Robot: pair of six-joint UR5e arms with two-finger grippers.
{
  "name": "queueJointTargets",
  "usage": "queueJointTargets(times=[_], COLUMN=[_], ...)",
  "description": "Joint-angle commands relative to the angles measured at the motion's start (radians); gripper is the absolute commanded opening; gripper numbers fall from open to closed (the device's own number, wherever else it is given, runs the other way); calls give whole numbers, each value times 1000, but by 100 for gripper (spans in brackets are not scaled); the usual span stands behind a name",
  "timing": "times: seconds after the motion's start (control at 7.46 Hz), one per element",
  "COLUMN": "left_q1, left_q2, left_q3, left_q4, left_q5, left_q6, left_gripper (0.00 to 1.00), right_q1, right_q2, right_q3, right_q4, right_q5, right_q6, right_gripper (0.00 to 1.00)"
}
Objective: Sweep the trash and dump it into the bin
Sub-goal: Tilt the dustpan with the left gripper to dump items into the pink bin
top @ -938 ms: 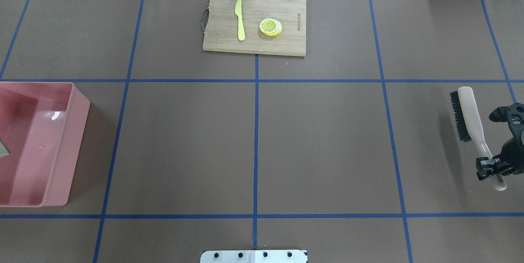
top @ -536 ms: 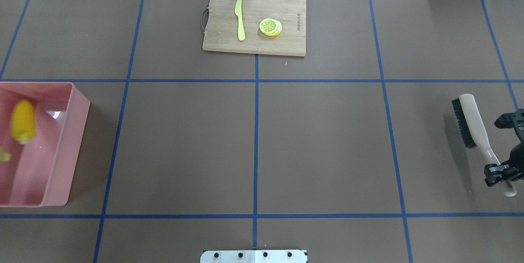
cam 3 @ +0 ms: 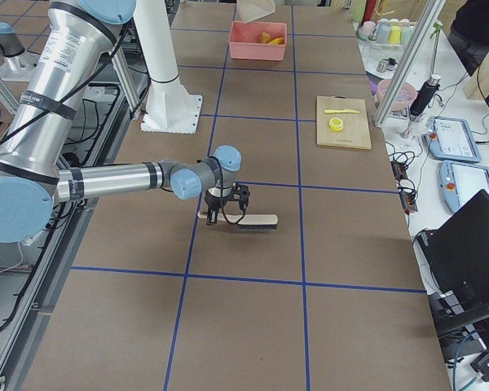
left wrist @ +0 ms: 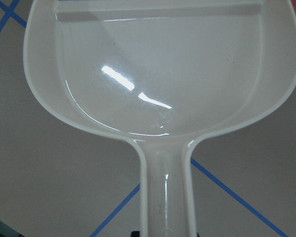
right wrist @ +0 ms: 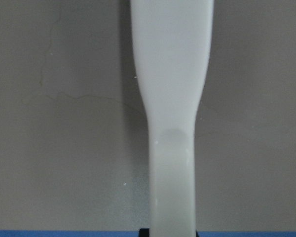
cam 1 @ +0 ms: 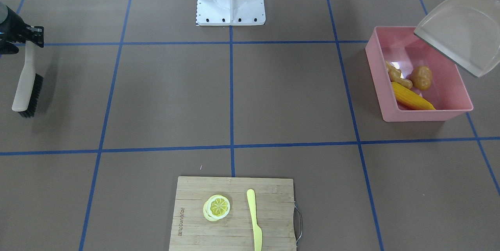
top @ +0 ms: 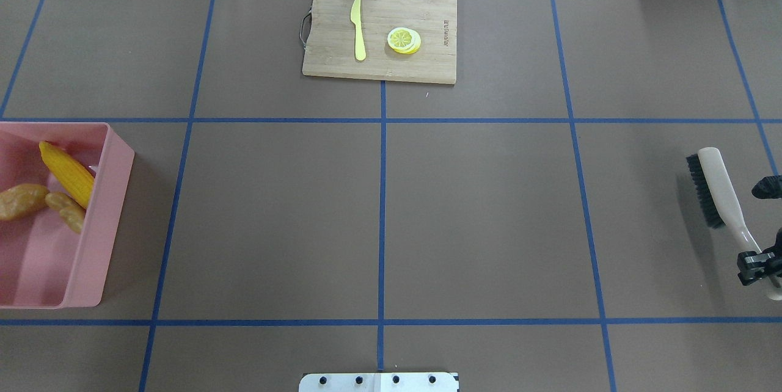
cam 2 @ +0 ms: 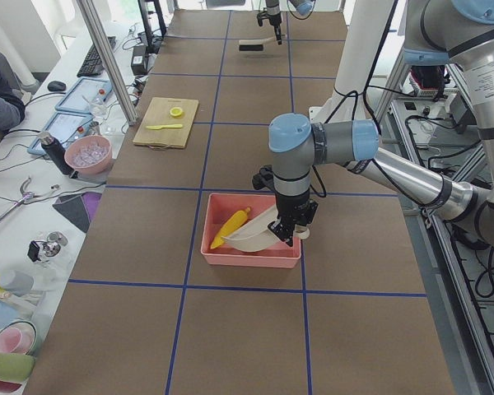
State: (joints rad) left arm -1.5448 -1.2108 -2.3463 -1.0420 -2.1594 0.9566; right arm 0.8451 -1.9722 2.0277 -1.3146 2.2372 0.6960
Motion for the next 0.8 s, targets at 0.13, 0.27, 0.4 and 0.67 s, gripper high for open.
queueJointTargets(times=[0.13,0.27,0.4,0.67], left_q1=[44,99,179,404], left_q2=[-41,-52,-78,-183], left_q3=[-2,-4,-1,63], left_q4=[-148,-243,-342,-540], left_q5=[-126,-166,-207,-226], left_q6=[8,2,2,-39], left_gripper=[16,16,16,16], right_q1=[-4,-12,-30,-50], right_q2=[-2,-2,-2,-1], right_q3=[6,5,0,-10], right_q4=[-3,-6,-6,-6], right_q5=[59,70,71,70], right_q6=[7,7,7,7], right_gripper=[0,0,0,0])
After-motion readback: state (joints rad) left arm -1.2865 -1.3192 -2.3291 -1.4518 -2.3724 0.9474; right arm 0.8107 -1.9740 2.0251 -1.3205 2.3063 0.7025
